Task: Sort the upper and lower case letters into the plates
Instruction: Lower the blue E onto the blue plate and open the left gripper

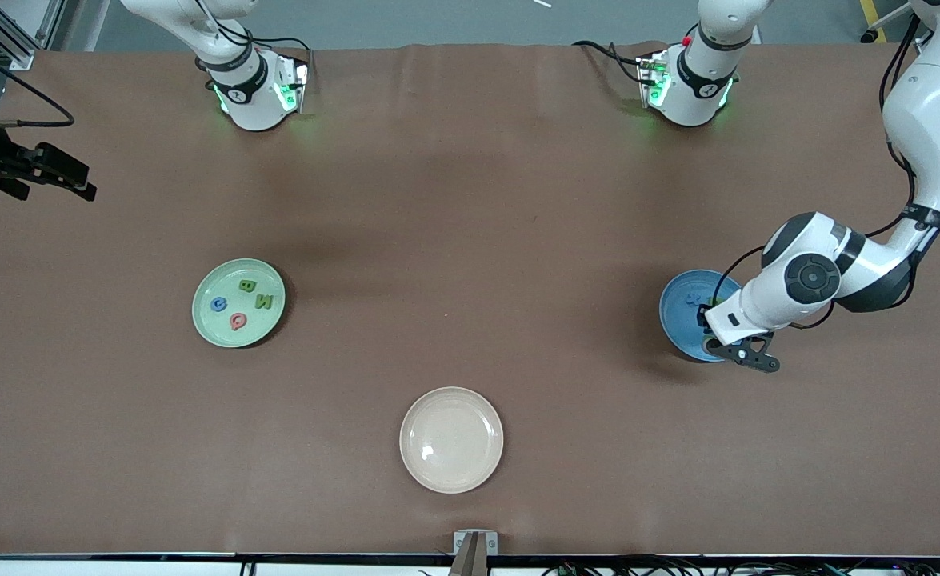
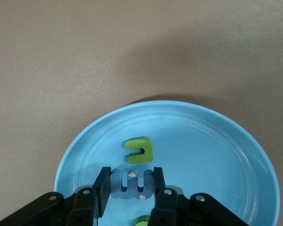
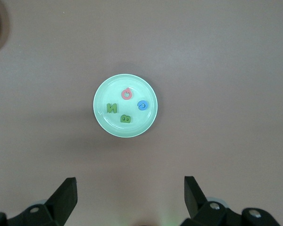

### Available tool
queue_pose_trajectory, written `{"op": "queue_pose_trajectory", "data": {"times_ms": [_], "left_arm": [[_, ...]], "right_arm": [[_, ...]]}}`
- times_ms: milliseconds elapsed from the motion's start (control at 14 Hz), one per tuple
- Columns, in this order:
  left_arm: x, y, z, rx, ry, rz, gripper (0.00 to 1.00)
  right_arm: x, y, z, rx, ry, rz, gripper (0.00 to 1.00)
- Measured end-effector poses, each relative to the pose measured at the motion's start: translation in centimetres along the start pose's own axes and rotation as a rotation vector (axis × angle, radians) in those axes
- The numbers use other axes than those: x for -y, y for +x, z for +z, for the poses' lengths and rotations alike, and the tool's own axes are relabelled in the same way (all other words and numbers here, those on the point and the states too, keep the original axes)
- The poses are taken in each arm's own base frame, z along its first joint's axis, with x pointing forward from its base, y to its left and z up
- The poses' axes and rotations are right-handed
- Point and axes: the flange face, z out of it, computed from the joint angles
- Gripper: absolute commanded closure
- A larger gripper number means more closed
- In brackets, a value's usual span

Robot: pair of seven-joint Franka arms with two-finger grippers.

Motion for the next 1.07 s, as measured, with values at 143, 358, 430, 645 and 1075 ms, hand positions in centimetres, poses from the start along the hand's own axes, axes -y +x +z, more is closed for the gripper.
{"op": "queue_pose_trajectory", "data": {"times_ms": [143,358,430,645,1075], "left_arm": [[0.6,-0.1,1.1,-0.002,0.001,-0.01,0.74],[1.0,-0.2,1.7,-0.006,-0.001,-0.017,0.56],[0.8,-0.1,1.6,-0.008,-0.001,-0.014,0.26],[0.8,0.4,1.0,-0.021,0.004,-0.014,0.0],[-2.2,3.0,-10.3,0.065,-0.002,-0.027,0.0]], "right_arm": [[0.0,0.0,0.0,0.0,0.0,0.001,0.0],[-0.1,0.0,0.0,0.001,0.0,0.001,0.0],[-0.1,-0.1,-0.1,0.0,0.0,0.002,0.0],[-0.2,-0.2,-0.3,-0.004,0.001,0.003,0.0],[-0.2,-0.2,-0.1,-0.001,0.001,0.004,0.0]]}}
